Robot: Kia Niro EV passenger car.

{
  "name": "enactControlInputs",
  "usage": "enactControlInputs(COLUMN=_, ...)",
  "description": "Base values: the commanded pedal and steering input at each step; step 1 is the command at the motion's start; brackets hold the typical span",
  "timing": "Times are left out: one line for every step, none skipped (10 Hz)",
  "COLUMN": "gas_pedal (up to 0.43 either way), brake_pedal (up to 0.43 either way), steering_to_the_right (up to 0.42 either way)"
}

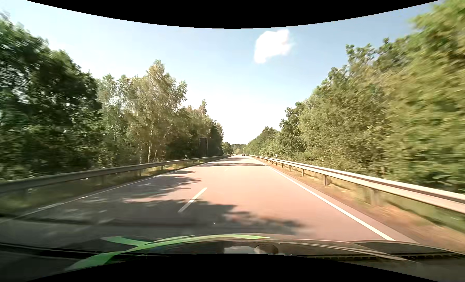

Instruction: Follow the waypoints while adhering to traffic rules and regulations

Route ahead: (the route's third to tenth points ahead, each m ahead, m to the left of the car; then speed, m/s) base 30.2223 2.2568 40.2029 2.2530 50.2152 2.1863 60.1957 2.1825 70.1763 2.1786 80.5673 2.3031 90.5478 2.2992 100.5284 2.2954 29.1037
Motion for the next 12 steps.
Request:
enactControlInputs(gas_pedal=0.311, brake_pedal=0.000, steering_to_the_right=-0.001)
enactControlInputs(gas_pedal=0.287, brake_pedal=0.000, steering_to_the_right=-0.001)
enactControlInputs(gas_pedal=0.287, brake_pedal=0.000, steering_to_the_right=-0.001)
enactControlInputs(gas_pedal=0.287, brake_pedal=0.000, steering_to_the_right=-0.001)
enactControlInputs(gas_pedal=0.287, brake_pedal=0.000, steering_to_the_right=-0.001)
enactControlInputs(gas_pedal=0.287, brake_pedal=0.000, steering_to_the_right=-0.001)
enactControlInputs(gas_pedal=0.287, brake_pedal=0.000, steering_to_the_right=-0.001)
enactControlInputs(gas_pedal=0.287, brake_pedal=0.000, steering_to_the_right=-0.001)
enactControlInputs(gas_pedal=0.287, brake_pedal=0.000, steering_to_the_right=-0.001)
enactControlInputs(gas_pedal=0.268, brake_pedal=0.000, steering_to_the_right=-0.002)
enactControlInputs(gas_pedal=0.248, brake_pedal=0.000, steering_to_the_right=-0.002)
enactControlInputs(gas_pedal=0.248, brake_pedal=0.000, steering_to_the_right=-0.002)
